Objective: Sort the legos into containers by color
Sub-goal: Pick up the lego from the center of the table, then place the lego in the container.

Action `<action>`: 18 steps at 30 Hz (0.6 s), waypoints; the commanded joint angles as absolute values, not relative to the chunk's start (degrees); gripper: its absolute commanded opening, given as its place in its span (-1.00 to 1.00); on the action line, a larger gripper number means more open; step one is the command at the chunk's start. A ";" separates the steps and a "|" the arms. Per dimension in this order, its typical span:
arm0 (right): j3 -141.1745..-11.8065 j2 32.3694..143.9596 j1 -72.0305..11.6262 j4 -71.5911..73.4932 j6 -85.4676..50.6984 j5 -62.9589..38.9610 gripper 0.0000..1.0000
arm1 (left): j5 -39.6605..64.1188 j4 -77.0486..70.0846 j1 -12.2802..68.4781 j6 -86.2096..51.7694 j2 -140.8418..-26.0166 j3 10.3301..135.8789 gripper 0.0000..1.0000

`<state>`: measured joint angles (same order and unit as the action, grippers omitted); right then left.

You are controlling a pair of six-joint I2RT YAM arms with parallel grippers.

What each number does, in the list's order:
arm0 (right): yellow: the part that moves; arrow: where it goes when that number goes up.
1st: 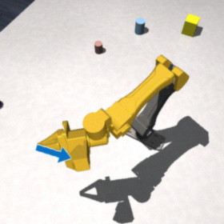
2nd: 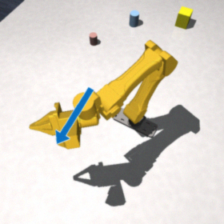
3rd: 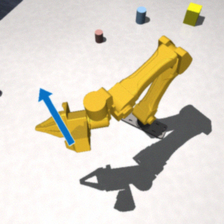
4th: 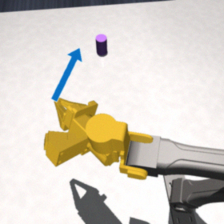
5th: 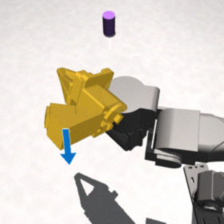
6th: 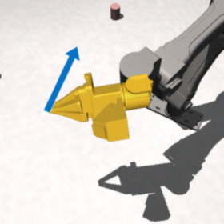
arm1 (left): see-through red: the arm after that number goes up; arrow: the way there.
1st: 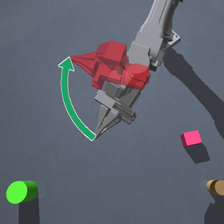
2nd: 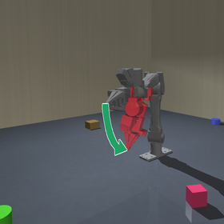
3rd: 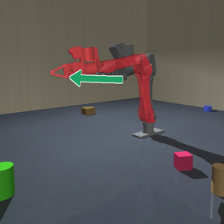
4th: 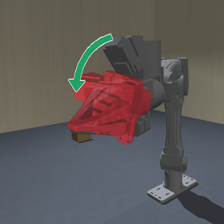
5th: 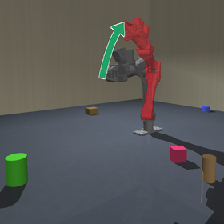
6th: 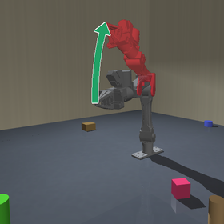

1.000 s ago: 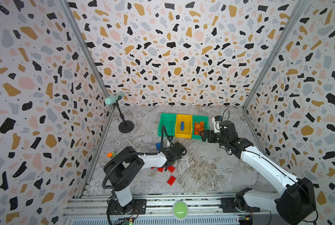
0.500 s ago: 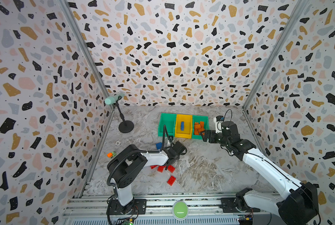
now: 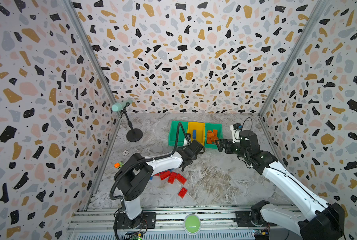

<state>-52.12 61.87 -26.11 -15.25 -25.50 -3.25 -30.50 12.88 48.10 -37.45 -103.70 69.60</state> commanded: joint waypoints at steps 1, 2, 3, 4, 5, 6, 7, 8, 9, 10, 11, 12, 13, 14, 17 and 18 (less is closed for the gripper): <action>-51.92 59.63 -26.14 -17.51 -26.02 -3.24 0.98 | -32.29 15.08 47.06 -33.22 -107.96 77.17 0.05; -51.86 59.25 -26.19 -17.81 -26.12 -3.24 0.98 | -32.11 15.12 46.73 -32.66 -109.21 79.20 0.05; -51.85 58.70 -26.15 -18.16 -26.19 -3.25 0.98 | -31.85 15.12 46.38 -32.10 -110.70 81.57 0.05; -51.77 58.18 -26.18 -18.51 -26.20 -3.17 0.98 | -31.59 15.38 45.94 -31.71 -112.21 84.30 0.05; -51.64 57.71 -26.18 -18.78 -26.19 -3.03 0.98 | -31.26 15.69 45.66 -31.26 -113.68 86.70 0.05; -51.60 57.15 -26.19 -19.19 -26.27 -2.86 0.98 | -31.05 16.05 45.39 -30.71 -115.43 89.44 0.06; -51.53 56.61 -26.11 -19.72 -26.30 -2.51 0.98 | -31.18 16.44 45.13 -30.21 -117.13 92.10 0.07; -51.50 56.08 -26.11 -20.16 -26.30 -2.26 0.98 | -31.20 16.96 44.79 -29.90 -118.85 94.54 0.07; -51.46 55.46 -26.08 -20.60 -26.34 -1.99 0.98 | -30.95 17.67 44.36 -29.60 -120.74 97.11 0.07; -51.50 54.81 -26.10 -21.15 -26.30 -1.77 0.98 | -30.82 18.28 43.91 -29.45 -122.47 99.45 0.07; -51.41 54.16 -26.10 -21.43 -26.29 -1.53 0.98 | -30.53 18.58 43.38 -29.40 -124.00 101.31 0.07; -51.16 53.45 -26.10 -21.60 -26.28 -1.39 0.98 | -30.02 18.84 42.88 -29.27 -125.54 103.20 0.08; -50.88 52.75 -26.10 -21.69 -26.32 -1.27 0.98 | -29.94 19.07 42.43 -29.24 -126.99 104.99 0.09; -50.74 52.13 -25.97 -21.85 -26.24 -1.23 0.98 | -29.81 19.50 42.01 -29.26 -128.23 106.54 0.14; -50.53 50.89 -25.93 -22.79 -26.13 -0.50 0.98 | -28.67 20.90 41.15 -29.09 -131.04 110.98 0.70; -50.63 50.67 -25.84 -23.06 -26.02 -0.33 0.98 | -28.21 21.19 41.04 -28.90 -131.30 112.09 0.77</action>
